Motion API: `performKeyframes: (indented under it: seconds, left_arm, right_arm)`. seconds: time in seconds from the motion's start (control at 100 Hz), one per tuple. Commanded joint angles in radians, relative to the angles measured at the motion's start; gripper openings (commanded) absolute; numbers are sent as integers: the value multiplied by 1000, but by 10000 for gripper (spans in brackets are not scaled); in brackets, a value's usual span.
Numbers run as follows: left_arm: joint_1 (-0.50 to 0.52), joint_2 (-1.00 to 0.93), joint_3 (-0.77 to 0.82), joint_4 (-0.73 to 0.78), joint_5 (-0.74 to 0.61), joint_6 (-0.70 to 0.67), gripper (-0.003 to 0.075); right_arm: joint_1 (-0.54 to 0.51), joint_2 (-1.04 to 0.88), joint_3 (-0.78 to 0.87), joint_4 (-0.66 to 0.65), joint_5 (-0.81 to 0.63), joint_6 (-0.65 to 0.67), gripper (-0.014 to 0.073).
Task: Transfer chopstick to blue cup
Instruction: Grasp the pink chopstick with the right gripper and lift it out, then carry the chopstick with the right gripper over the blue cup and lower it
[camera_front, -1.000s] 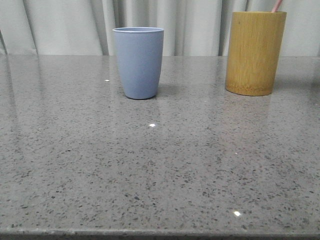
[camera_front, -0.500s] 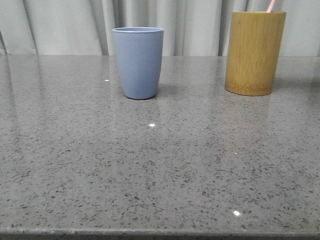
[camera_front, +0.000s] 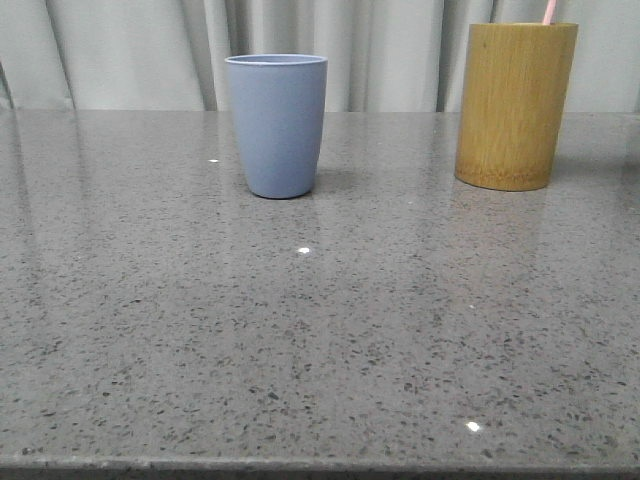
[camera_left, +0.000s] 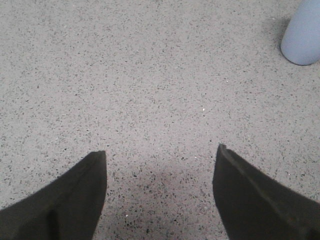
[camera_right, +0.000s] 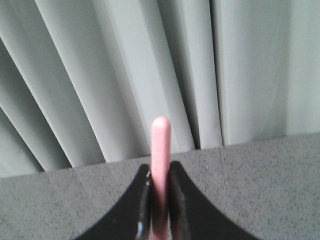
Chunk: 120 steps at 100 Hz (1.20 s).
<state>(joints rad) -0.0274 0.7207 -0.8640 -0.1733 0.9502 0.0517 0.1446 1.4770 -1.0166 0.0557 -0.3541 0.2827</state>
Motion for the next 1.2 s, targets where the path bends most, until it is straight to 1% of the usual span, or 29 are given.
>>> performKeyframes:
  seconds: [0.0,0.15,0.27,0.37,0.47,0.61,0.84,1.05,1.19]
  left_arm:
    - [3,-3,-23,-11,-56,-6,449]
    - [3,-3,-23,-11,-56,-6,449]
    - [3,-3,-23,-11,-56,-6,449]
    - [3,-3,-23,-11,-56,-6,449]
    - [3,-3,-23,-11,-56,-6,449]
    - [3,-3,-23,-11,-56,-6,449]
    - [3,-3,-23,-11,-58,-6,449]
    - [3,-3,-23,-11,-58,-6,449]
    - [3,-3,-23,-11,-58,-6,449]
  right_arm:
    - [-3,-85,-41,-7,-104,-13,-69]
    - [-3,-149,-93,-18,-66,-13,-69]
    - [-2,-194,-172,-18,40,-13,-69]
    - [27,-210,-242,-18,105,-13,-69]
    - [86,-209,-296,-18,124,-12,-69]
    - [187,-194,-322,-18,91,0,-69]
    - [317,-109,-322,-18,-25,5,-69]
    - [392,1,-322,-18,-112,6,-69]
    - [405,63,-322,-18,-112,6,-69]
